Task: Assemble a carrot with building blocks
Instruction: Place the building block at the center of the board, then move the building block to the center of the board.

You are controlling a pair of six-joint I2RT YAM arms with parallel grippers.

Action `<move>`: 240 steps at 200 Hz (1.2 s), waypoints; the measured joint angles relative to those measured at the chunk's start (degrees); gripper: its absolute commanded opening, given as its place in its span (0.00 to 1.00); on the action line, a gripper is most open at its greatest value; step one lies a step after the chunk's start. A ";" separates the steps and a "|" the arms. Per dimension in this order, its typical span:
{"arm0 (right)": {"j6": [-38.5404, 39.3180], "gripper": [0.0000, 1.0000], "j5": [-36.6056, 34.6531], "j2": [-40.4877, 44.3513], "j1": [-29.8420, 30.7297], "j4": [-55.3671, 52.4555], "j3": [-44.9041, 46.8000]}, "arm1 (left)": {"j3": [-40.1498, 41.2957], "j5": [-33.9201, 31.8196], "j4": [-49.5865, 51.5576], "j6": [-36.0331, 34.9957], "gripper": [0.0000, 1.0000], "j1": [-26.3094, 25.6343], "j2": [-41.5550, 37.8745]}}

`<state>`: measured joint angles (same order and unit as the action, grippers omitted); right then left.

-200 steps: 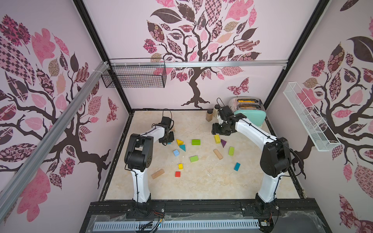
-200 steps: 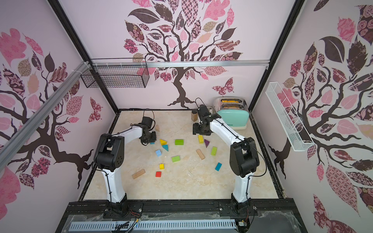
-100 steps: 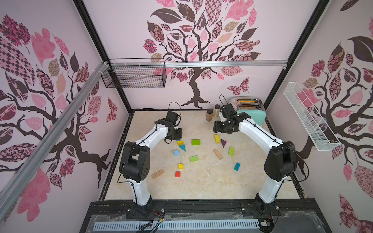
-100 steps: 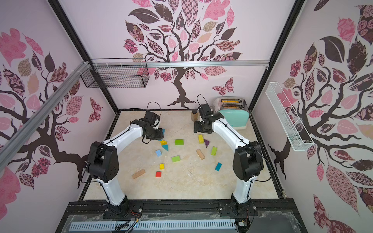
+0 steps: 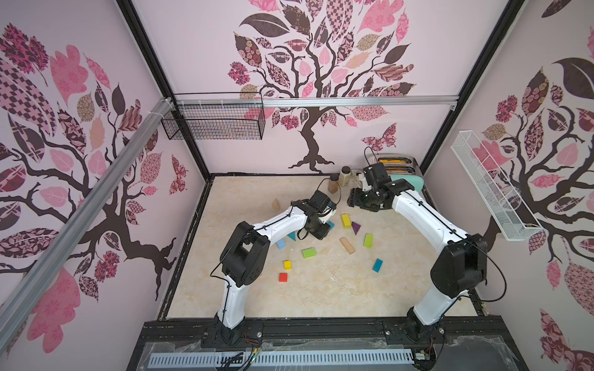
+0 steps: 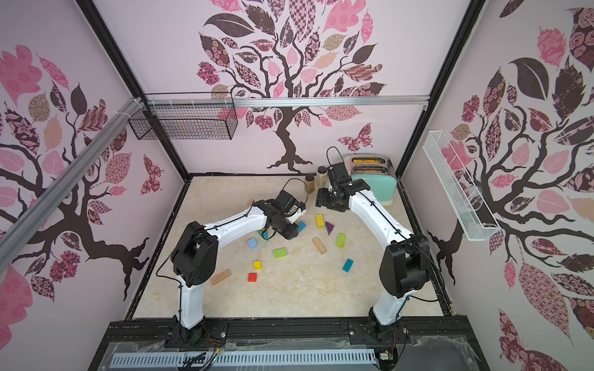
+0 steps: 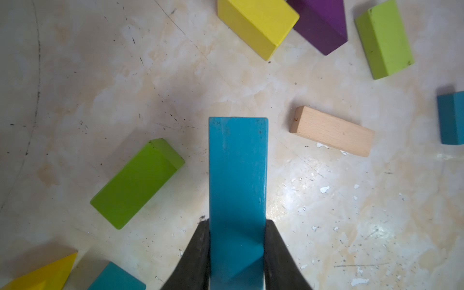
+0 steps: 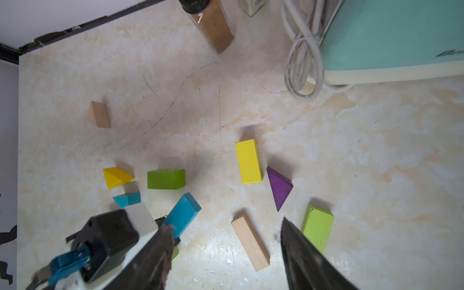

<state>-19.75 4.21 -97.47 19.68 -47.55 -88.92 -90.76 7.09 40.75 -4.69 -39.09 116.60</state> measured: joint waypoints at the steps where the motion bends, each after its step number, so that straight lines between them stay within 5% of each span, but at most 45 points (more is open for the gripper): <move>1: 0.00 0.70 0.07 0.00 0.00 0.00 0.09 | 0.00 0.00 -0.02 -0.04 0.21 0.00 0.07; 60: -0.46 0.70 1.79 0.02 0.00 0.44 2.62 | -3.76 -0.74 -1.86 -5.29 0.27 -1.33 6.10; 116: -0.31 0.79 2.21 0.04 0.00 0.48 2.89 | -4.61 -1.49 -2.60 -7.08 0.62 -1.44 9.53; 155: 0.31 0.88 2.14 0.04 0.00 0.55 3.63 | -4.68 -2.36 -2.80 -6.51 0.73 -1.36 9.31; 221: 2.49 0.99 4.48 -1.09 0.17 0.59 3.23 | 3.82 -2.45 -2.12 1.81 0.84 5.64 -9.33; 228: 3.02 0.99 4.94 -2.03 0.48 0.63 2.91 | 5.22 -2.40 -2.12 2.93 0.97 7.08 -11.98; 240: 4.35 0.99 5.14 -4.52 1.70 0.61 1.84 | 8.13 -2.23 -1.92 4.98 0.98 9.84 -16.70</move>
<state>-15.40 9.34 -102.00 21.39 -46.94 -87.09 -82.63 4.86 38.83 0.30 -29.26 99.90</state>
